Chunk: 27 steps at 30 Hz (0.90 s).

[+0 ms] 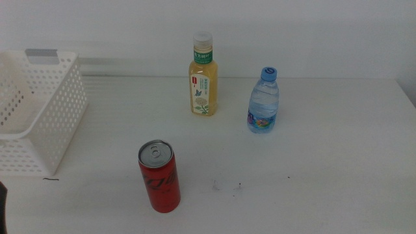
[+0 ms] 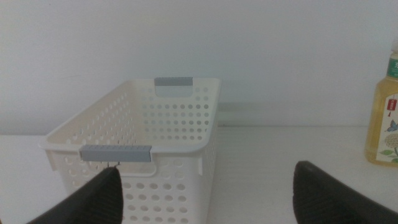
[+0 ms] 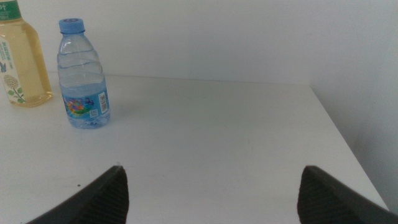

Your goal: Use arms to grab the bottles and put them into the dustbin to the left of the table.

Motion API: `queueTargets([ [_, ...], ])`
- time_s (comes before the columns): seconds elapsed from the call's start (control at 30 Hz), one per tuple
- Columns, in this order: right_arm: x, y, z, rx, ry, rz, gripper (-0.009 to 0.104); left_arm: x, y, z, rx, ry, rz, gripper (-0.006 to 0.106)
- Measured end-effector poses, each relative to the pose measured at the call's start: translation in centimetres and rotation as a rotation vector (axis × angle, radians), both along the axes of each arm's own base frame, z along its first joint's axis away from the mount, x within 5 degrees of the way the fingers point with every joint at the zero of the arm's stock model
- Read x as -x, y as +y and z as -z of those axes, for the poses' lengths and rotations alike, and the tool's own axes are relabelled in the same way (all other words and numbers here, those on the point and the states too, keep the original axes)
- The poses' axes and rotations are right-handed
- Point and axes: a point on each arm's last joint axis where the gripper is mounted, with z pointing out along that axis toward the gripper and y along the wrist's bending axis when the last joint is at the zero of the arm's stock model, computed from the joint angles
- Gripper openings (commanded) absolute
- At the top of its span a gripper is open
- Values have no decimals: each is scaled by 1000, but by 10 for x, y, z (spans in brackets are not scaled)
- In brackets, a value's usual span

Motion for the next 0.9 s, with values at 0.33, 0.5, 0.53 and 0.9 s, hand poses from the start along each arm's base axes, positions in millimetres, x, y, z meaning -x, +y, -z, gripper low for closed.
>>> queueTargets([
  [0.33,0,0,0,0,0,0,93,0,-6,0,0,-2,103,94],
  [0.5,0,0,0,0,0,0,93,0,-7,0,14,-5,127,94],
  [0.53,0,0,0,0,0,0,93,-1,-8,-1,25,-7,141,94],
  [0.9,0,0,0,0,0,0,93,-37,-46,0,55,81,492,94],
])
